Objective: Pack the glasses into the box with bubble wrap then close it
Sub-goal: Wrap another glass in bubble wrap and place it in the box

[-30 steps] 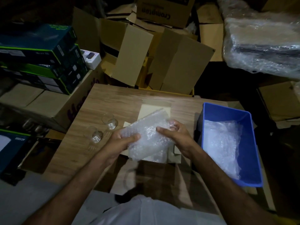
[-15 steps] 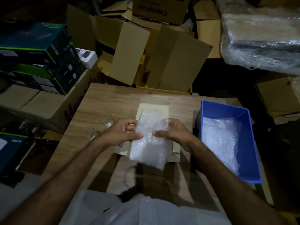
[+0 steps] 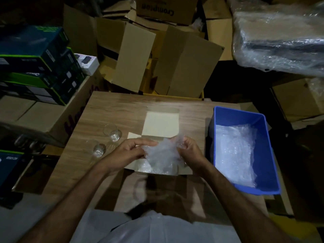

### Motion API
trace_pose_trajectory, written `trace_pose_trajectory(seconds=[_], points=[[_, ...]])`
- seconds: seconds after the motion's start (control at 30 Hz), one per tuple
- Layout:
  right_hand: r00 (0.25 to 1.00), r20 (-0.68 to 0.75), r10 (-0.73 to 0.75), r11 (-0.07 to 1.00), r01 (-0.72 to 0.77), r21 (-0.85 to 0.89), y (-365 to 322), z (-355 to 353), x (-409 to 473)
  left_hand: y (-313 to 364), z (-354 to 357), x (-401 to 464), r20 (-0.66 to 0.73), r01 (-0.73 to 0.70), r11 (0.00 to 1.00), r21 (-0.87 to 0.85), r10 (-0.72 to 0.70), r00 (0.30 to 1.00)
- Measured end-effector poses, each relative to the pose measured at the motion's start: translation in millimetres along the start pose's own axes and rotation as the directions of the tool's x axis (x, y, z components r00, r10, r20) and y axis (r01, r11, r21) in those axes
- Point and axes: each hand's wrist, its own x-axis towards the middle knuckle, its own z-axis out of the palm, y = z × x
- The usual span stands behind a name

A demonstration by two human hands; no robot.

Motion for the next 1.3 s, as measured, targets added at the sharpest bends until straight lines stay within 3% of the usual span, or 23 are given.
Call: trace_pose_trajectory(seconds=[0.1, 0.17, 0.3, 0.4, 0.47, 0.6, 0.73, 0.83, 1.0, 1.13, 1.23, 1.3], points=[[1.000, 0.023, 0.001, 1.000, -0.002, 0.016, -3, 0, -1, -3, -8, -10, 0.208, 0.072, 0.979, -0.190, -0.031, 0.978], [1.000, 0.029, 0.010, 0.991, -0.014, 0.131, -3, -1, 0, -4, -5, -11, 0.121, 0.071, 0.988, -0.136, -0.054, 0.991], [0.993, 0.097, 0.066, 0.917, -0.099, 0.386, 1, -1, -1, -7, 10, -6, -0.177, -0.106, 0.994, 0.027, 0.109, 0.978], [0.998, 0.054, 0.042, 0.993, -0.048, 0.111, 0, 5, 1, -12, 10, -8, -0.224, -0.131, 0.991, -0.040, 0.119, 0.967], [1.000, 0.005, 0.028, 0.999, -0.028, 0.025, -3, 9, 3, -11, 7, -12, -0.205, -0.093, 0.996, -0.017, 0.088, 0.975], [1.000, 0.004, 0.016, 1.000, -0.016, -0.002, -1, 18, 8, -8, -1, -13, -0.123, -0.025, 0.994, 0.105, 0.038, 0.992], [0.998, -0.057, 0.041, 0.999, -0.039, 0.035, 3, 29, 11, -11, -2, -10, -0.255, -0.030, 0.997, 0.078, 0.049, 0.966], [0.994, 0.094, 0.061, 0.972, -0.081, 0.222, 0, 32, 6, -20, 4, -14, -0.345, -0.017, 0.999, -0.045, 0.000, 0.939], [0.995, 0.097, 0.009, 0.999, -0.014, 0.045, 2, 43, 13, -24, -3, -28, -0.240, 0.069, 0.986, -0.155, -0.105, 0.965], [0.979, 0.202, 0.030, 0.980, 0.011, -0.197, -6, 48, 28, -10, -20, -32, -0.224, 0.038, 0.989, -0.141, -0.069, 0.972], [0.992, 0.069, 0.105, 0.983, -0.092, -0.161, -4, 54, 34, -15, -23, -31, -0.340, -0.005, 0.991, -0.130, -0.040, 0.940], [0.977, 0.064, 0.204, 0.977, -0.199, -0.077, 2, 56, 31, -24, -19, -31, -0.459, -0.056, 0.984, -0.167, -0.027, 0.888]])
